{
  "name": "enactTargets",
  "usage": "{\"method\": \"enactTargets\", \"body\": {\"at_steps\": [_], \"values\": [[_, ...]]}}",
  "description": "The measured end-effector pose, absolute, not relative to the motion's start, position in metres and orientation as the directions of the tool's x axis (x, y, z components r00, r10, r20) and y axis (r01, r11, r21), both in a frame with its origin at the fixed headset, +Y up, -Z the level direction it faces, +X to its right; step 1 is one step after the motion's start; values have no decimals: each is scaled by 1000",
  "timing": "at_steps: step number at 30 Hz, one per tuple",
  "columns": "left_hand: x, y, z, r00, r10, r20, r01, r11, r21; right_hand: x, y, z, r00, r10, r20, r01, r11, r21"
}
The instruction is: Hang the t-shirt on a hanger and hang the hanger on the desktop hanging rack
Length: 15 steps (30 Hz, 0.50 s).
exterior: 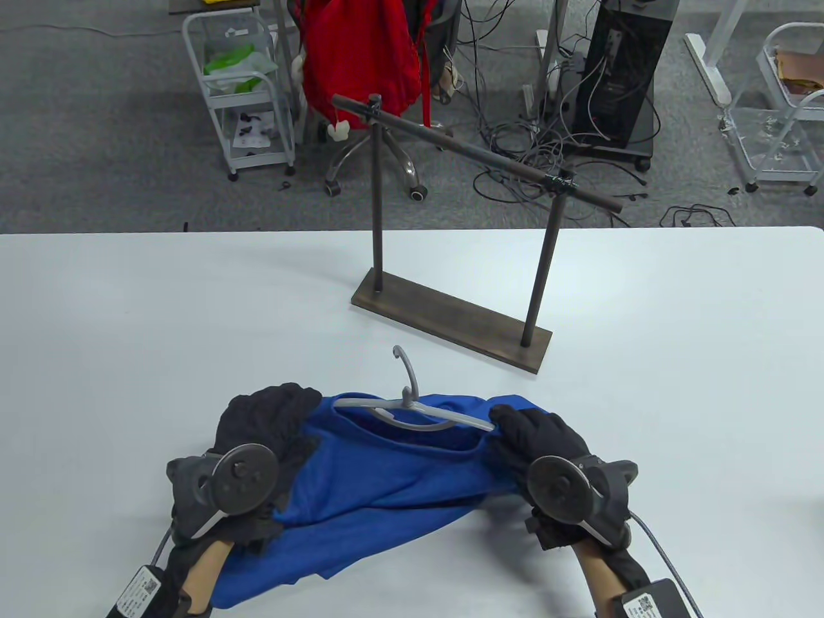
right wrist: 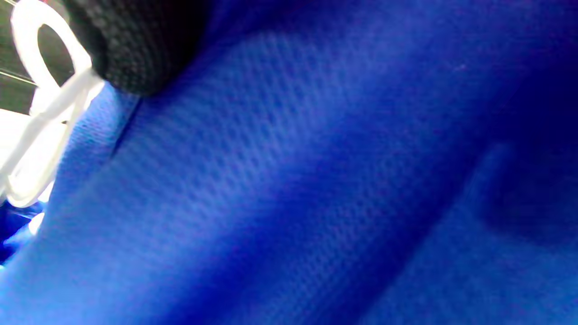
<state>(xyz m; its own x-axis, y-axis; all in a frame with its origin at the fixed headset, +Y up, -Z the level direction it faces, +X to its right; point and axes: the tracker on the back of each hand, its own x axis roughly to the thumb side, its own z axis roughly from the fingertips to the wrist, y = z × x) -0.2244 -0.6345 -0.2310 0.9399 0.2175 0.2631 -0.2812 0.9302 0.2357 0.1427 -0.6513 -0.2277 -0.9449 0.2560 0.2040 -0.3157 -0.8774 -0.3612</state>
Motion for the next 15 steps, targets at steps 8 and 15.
{"method": "enactTargets", "body": {"at_steps": [8,15], "values": [[-197,-641,-222,909,177,378,-244,960,135,156,-631,-239,-950,289,117,-311,-854,-416],[-192,-644,-220,906,160,392,-222,968,117,157,-550,-266,-965,260,40,-241,-814,-528]]}}
